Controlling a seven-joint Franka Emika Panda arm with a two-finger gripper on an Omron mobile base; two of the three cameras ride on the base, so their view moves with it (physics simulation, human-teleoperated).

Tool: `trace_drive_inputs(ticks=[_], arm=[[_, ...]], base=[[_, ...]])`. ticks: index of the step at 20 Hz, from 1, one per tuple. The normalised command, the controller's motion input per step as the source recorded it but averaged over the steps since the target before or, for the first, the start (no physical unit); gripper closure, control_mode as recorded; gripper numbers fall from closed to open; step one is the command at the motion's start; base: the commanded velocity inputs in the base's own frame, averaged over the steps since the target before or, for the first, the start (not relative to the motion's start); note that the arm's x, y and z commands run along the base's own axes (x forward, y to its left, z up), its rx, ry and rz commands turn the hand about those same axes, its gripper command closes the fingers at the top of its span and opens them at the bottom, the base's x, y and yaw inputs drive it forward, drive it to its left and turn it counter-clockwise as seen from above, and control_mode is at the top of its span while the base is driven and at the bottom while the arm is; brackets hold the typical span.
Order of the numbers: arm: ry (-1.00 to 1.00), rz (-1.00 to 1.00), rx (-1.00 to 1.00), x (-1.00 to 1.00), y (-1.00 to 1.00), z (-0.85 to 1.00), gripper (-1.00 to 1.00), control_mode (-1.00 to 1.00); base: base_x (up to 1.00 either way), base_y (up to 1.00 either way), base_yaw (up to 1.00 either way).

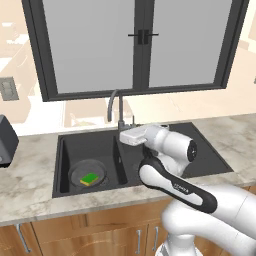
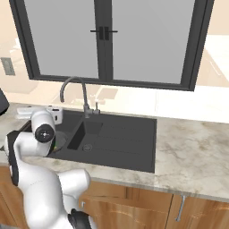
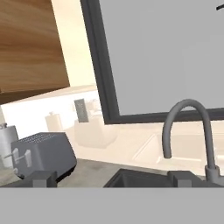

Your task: Pick the pan and sponge and place them into the sink. Then turn on the water.

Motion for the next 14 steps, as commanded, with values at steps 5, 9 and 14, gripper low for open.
trace_drive_inputs(ticks=[5, 9, 14], arm=[[-0.02, 0.0, 0.0, 0.04, -0.2, -0.04, -1.0, -1.0], [0.0, 0.01, 0.0, 0.07, -0.21, -0.14, -1.0, -1.0], [-0.01, 0.0, 0.0, 0.04, -0.28, -0.13, -1.0, -1.0]], base=[[0.0, 0.0, 0.0], [0.0, 0.0, 0.0], [0.0, 0.0, 0.0]])
